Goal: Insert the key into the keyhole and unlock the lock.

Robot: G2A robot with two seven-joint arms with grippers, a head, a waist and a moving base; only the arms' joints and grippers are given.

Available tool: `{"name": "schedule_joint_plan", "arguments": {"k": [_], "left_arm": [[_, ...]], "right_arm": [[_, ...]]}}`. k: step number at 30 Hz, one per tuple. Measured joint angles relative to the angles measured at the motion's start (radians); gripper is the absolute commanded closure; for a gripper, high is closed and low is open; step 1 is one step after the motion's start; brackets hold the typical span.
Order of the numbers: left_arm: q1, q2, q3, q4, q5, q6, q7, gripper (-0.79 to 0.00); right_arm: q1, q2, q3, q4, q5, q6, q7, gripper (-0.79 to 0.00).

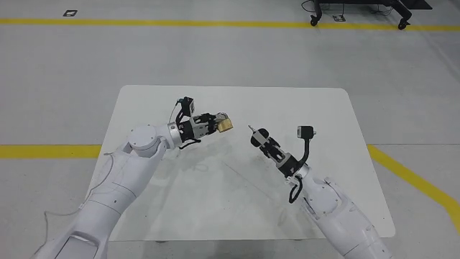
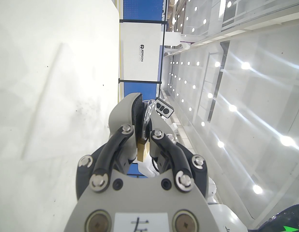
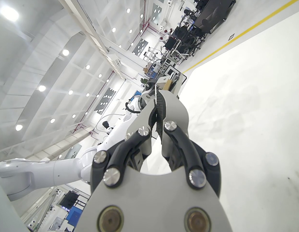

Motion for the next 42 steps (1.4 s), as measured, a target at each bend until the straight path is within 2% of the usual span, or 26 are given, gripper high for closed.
{"name": "schedule_joint_plan", "arguments": {"k": [3, 6, 10, 16, 19, 26, 30, 34, 38, 42], "left_arm": [[0.031, 0.003, -0.008, -0.019, 0.008, 0.049, 0.050, 0.000], [0.056, 0.001, -0.014, -0.055, -0.004, 0.090, 0.098, 0.000], [0.060, -0.003, -0.012, -0.090, 0.013, 0.132, 0.161, 0.000], [0.050, -0.011, -0.007, -0.115, 0.038, 0.155, 0.205, 0.000], [0.053, -0.011, -0.010, -0.112, 0.015, 0.167, 0.173, 0.000], [0.053, -0.011, -0.010, -0.112, 0.015, 0.167, 0.178, 0.000], [0.079, -0.010, -0.002, -0.147, 0.066, 0.164, 0.215, 0.000], [0.098, -0.005, -0.016, -0.200, 0.120, 0.166, 0.265, 0.000], [0.103, -0.005, -0.019, -0.221, 0.134, 0.175, 0.254, 0.000], [0.108, -0.006, -0.020, -0.227, 0.145, 0.186, 0.248, 0.000]], "right_arm": [[-0.002, -0.002, -0.009, -0.010, -0.014, 0.031, 0.008, 0.000], [-0.005, -0.006, -0.034, -0.050, -0.055, 0.172, 0.033, 0.000], [-0.038, -0.010, -0.048, -0.120, -0.122, 0.334, -0.013, 0.000], [-0.127, -0.011, -0.039, -0.250, -0.148, 0.443, -0.105, 0.000], [-0.136, -0.011, -0.038, -0.263, -0.144, 0.450, -0.108, 0.000], [-0.135, -0.011, -0.039, -0.261, -0.144, 0.449, -0.108, 0.000], [-0.136, -0.012, -0.040, -0.265, -0.141, 0.451, -0.104, 0.000], [-0.146, -0.016, -0.053, -0.287, -0.141, 0.498, -0.099, 0.000], [-0.148, -0.026, -0.077, -0.302, -0.135, 0.567, -0.128, 0.000], [-0.155, -0.035, -0.095, -0.328, -0.086, 0.593, -0.139, 0.000]]}}
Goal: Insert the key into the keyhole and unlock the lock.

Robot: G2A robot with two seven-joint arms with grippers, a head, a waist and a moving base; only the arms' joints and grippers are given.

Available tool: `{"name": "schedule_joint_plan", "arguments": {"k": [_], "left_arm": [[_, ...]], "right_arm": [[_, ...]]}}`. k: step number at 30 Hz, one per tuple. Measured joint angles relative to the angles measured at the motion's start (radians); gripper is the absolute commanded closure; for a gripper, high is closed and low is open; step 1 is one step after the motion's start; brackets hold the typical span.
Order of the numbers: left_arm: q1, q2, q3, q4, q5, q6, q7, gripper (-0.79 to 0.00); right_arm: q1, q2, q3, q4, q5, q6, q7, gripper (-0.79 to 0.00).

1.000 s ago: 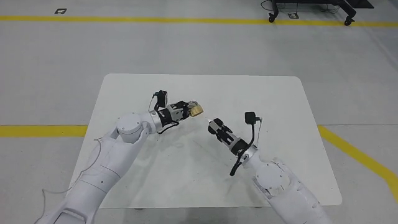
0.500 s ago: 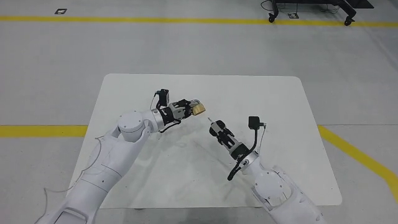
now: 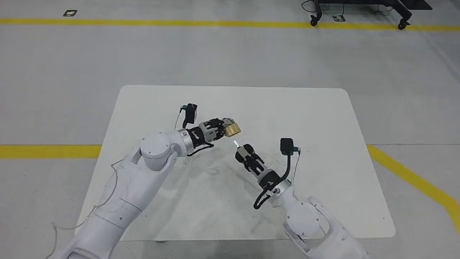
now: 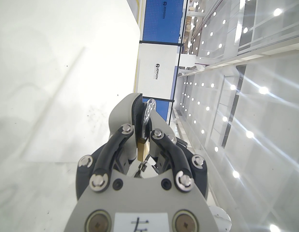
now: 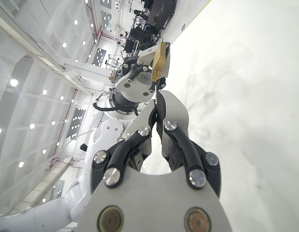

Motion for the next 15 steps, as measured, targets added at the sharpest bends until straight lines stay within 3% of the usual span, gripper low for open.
{"name": "schedule_joint_plan", "arguments": {"k": [7, 15], "left_arm": [[0.008, -0.002, -0.010, -0.006, 0.001, -0.003, -0.005, 0.000], [0.014, -0.004, -0.015, -0.015, 0.017, 0.004, -0.013, 0.000]], "right_arm": [[0.016, -0.018, -0.023, 0.007, 0.013, 0.024, -0.080, 0.000], [0.027, -0.030, -0.029, 0.025, 0.018, 0.030, -0.086, 0.000]]}}
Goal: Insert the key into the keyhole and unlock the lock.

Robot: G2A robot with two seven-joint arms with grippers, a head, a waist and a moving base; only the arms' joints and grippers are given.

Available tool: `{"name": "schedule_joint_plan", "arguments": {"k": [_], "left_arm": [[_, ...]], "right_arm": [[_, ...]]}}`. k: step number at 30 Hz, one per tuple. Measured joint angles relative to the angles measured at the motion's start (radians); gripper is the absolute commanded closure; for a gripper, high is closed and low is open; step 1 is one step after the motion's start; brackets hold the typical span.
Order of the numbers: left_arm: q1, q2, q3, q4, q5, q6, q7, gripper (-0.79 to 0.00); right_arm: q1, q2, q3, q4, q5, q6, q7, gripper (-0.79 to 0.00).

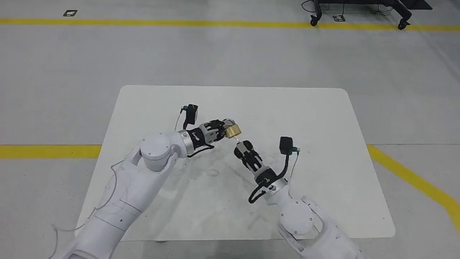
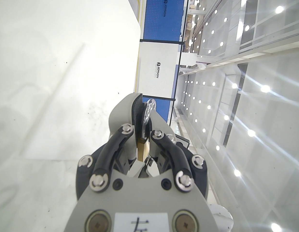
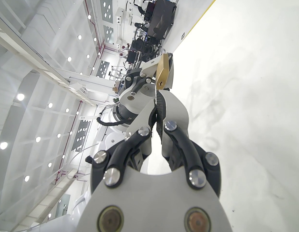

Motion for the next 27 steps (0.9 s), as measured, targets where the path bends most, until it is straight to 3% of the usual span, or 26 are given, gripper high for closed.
{"name": "schedule_joint_plan", "arguments": {"k": [27], "left_arm": [[-0.002, -0.010, -0.021, 0.016, -0.015, 0.011, -0.049, 0.000]], "right_arm": [[0.025, -0.028, 0.020, 0.035, 0.044, -0.002, 0.007, 0.000]]}}
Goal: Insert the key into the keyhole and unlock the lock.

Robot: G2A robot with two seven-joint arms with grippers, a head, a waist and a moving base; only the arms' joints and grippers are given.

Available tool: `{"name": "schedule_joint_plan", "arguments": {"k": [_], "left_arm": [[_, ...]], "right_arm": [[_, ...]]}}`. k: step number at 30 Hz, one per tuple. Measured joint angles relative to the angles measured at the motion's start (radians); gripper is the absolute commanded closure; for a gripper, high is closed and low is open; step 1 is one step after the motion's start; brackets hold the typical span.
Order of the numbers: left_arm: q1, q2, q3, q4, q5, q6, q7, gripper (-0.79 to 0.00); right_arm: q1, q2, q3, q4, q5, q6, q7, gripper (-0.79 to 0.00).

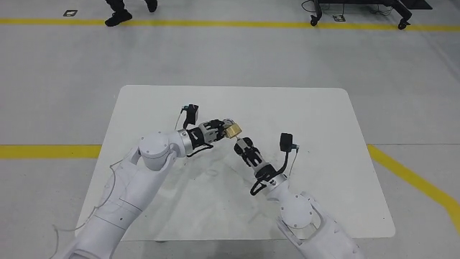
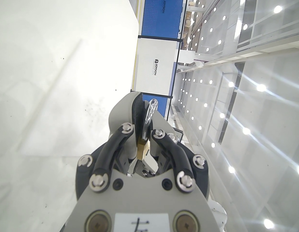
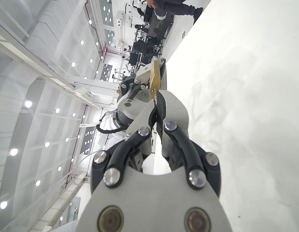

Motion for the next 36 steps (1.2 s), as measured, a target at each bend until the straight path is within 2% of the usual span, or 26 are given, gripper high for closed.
{"name": "schedule_joint_plan", "arguments": {"k": [6, 16, 17, 18, 19, 36], "left_arm": [[0.000, -0.005, -0.005, 0.010, -0.029, 0.001, -0.005, 0.000], [-0.005, -0.008, -0.002, 0.015, -0.016, -0.004, -0.028, 0.000], [-0.005, -0.008, -0.002, 0.016, -0.015, -0.004, -0.030, 0.000], [-0.005, -0.009, -0.002, 0.016, -0.015, -0.004, -0.031, 0.000], [-0.005, -0.009, -0.003, 0.017, -0.016, -0.004, -0.031, 0.000], [0.006, -0.012, -0.034, 0.019, -0.030, -0.006, 0.010, 0.000]], "right_arm": [[0.005, -0.010, -0.014, 0.009, -0.029, -0.004, -0.040, 0.000], [0.018, -0.024, -0.025, 0.024, -0.028, -0.003, -0.042, 0.000], [0.019, -0.025, -0.024, 0.025, -0.024, -0.002, -0.038, -0.154], [0.021, -0.026, -0.024, 0.026, -0.019, -0.001, -0.034, -0.437], [0.023, -0.027, -0.021, 0.028, -0.012, 0.000, -0.030, -0.785], [0.025, -0.030, -0.017, 0.030, 0.006, 0.001, -0.022, -0.785]]}}
